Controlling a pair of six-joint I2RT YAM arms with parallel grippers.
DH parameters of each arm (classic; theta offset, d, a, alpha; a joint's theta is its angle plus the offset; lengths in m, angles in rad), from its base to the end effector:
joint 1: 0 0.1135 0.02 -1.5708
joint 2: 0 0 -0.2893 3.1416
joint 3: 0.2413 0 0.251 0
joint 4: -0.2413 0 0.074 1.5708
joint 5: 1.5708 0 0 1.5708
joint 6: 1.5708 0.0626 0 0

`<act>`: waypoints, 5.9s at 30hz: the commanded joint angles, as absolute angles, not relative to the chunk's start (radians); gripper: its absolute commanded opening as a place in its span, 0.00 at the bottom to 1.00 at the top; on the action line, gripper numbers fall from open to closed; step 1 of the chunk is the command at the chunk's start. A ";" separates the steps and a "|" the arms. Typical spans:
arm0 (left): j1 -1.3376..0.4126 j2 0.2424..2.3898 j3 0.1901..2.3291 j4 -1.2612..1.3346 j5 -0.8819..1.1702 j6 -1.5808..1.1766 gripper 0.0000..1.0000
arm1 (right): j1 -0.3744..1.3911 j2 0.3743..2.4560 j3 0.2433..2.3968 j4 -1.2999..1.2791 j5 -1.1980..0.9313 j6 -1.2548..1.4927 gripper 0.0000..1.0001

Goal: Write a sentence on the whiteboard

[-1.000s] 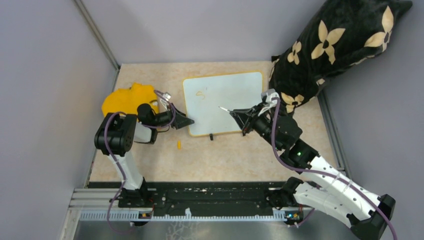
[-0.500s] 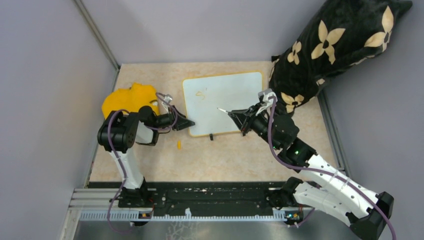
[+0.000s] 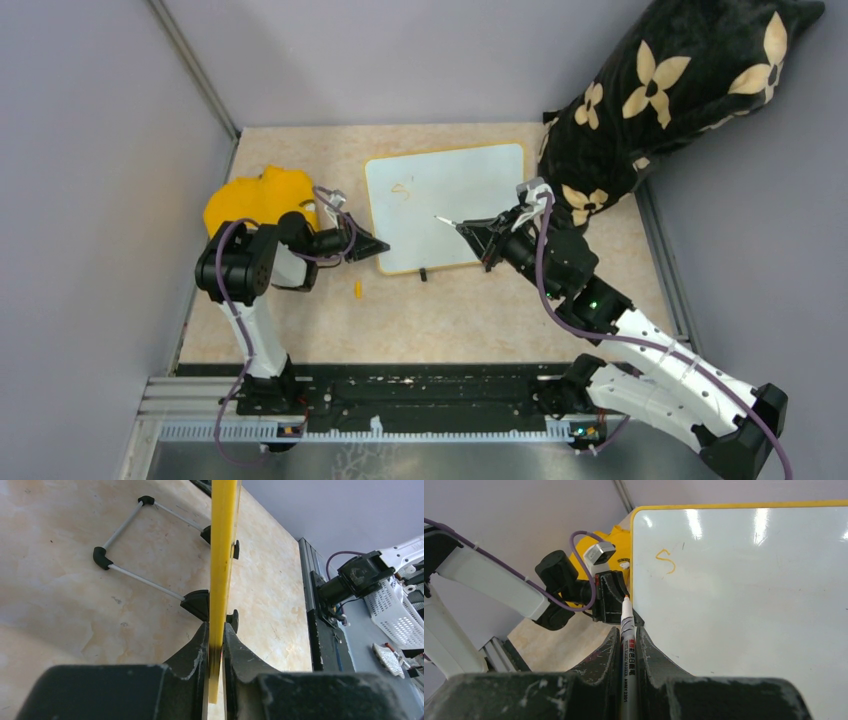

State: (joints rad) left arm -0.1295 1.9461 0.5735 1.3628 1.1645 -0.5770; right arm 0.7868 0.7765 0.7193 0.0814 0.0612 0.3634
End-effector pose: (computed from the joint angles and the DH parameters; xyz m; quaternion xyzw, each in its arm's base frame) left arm 0.3214 -0.0998 0.1545 0.2456 0.6645 -0.5699 0.4162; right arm 0.1417 0.1367 0.3655 -0.1253 0.6872 0.3711 0.6118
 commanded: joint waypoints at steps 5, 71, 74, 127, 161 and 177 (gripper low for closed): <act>-0.137 1.945 0.564 1.362 1.174 -0.508 0.03 | 0.782 0.779 0.726 0.129 0.049 0.374 0.00; -0.129 1.959 0.558 1.317 1.138 -0.475 0.00 | 0.936 1.415 1.079 0.235 0.521 0.118 0.00; -0.129 1.959 0.557 1.317 1.138 -0.475 0.00 | 0.930 1.430 1.083 0.244 0.524 0.119 0.00; -0.129 1.962 0.561 1.309 1.137 -0.477 0.00 | 0.900 1.435 0.983 0.264 0.503 0.216 0.00; -0.129 1.965 0.563 1.306 1.135 -0.477 0.00 | 0.851 1.433 1.024 0.247 0.519 0.198 0.00; -0.129 1.965 0.564 1.302 1.135 -0.476 0.00 | 0.853 1.404 0.960 0.247 0.499 0.220 0.00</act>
